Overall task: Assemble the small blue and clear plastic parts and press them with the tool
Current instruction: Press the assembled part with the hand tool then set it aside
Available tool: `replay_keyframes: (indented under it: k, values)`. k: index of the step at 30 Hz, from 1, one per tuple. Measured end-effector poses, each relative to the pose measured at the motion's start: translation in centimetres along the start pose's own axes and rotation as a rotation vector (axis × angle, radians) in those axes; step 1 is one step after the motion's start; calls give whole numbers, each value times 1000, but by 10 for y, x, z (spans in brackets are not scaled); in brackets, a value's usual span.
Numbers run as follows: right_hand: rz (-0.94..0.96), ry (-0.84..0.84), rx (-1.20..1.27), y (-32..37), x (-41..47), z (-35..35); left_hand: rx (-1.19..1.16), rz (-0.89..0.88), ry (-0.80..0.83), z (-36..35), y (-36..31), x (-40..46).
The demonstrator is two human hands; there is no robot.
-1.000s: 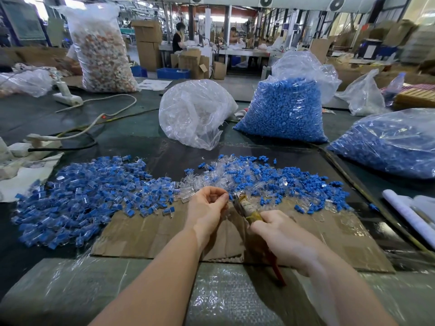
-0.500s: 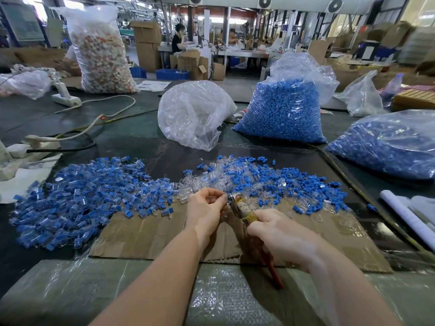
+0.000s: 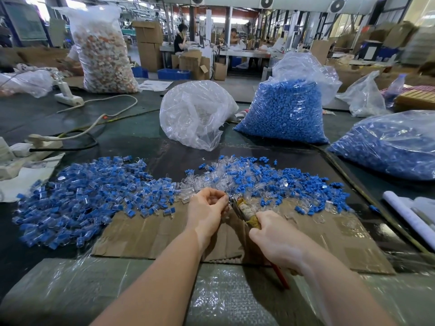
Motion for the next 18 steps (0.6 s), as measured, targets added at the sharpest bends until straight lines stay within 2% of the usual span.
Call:
replay_keyframes:
  k: [4,6,9,13,18]
  values:
    - [5,-16,293,-3,-3,-2,8,-3,-20,0,0,1]
    - [27,-100,325,-8,-2,4,-23,4,-40,3,2,1]
    - [20,-305,62,-25,1,25,-1,-30,-116,15,0,1]
    - [-68,-478,-191,-47,-2,48,419,-232,-372,58,-24,-4]
    - [-116,-572,-377,-64,-4,57,815,-312,-549,102,-33,0]
Point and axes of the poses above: each hand's wrist, its own x-axis towards the middle knuckle, its own z-axis out of the back of the hand, y = z × x, the point moved 9 cm from there along x, towards the middle knuckle, and after that the axes turned 6 degrees about x, right-handed, at the moved point
